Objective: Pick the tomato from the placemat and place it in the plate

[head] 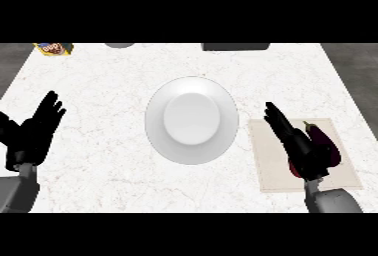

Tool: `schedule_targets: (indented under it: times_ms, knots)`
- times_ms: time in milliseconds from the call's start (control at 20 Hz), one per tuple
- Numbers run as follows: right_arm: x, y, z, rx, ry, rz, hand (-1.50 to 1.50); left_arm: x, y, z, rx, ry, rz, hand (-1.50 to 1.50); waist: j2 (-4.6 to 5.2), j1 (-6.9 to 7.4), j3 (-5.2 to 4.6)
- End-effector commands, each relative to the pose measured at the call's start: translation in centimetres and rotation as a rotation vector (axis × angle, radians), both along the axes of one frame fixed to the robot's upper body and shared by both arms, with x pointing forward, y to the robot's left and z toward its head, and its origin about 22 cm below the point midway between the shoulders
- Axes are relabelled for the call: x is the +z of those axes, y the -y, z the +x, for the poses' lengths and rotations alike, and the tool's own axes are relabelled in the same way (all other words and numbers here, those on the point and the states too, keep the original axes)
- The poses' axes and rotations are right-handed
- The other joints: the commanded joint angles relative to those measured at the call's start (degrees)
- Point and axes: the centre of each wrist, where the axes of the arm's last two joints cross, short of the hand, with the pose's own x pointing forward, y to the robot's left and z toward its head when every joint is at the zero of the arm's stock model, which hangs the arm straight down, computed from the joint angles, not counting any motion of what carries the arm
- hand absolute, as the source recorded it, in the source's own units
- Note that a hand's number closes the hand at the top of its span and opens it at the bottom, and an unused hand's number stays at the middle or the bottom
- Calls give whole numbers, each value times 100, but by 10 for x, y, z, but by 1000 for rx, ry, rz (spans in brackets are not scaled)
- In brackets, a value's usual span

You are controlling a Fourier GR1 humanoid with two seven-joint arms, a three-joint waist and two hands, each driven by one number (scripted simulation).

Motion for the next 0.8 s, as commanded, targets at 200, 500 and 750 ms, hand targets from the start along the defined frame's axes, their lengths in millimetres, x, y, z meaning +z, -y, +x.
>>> schedule_targets:
  times_ms: [200, 500, 750]
  knots:
    - [44, -56, 19, 379, 258, 60, 150, 71, 42, 27, -243, 339, 150, 0, 149, 298, 80]
    - [-19, -38, -17, 102, 301, -548, 150, 75, 52, 29, -289, 369, 145, 0, 183, 141, 75]
    - [-59, -37, -52, -60, 364, -173, -150, 83, 56, 20, -293, 369, 160, 0, 177, 172, 85]
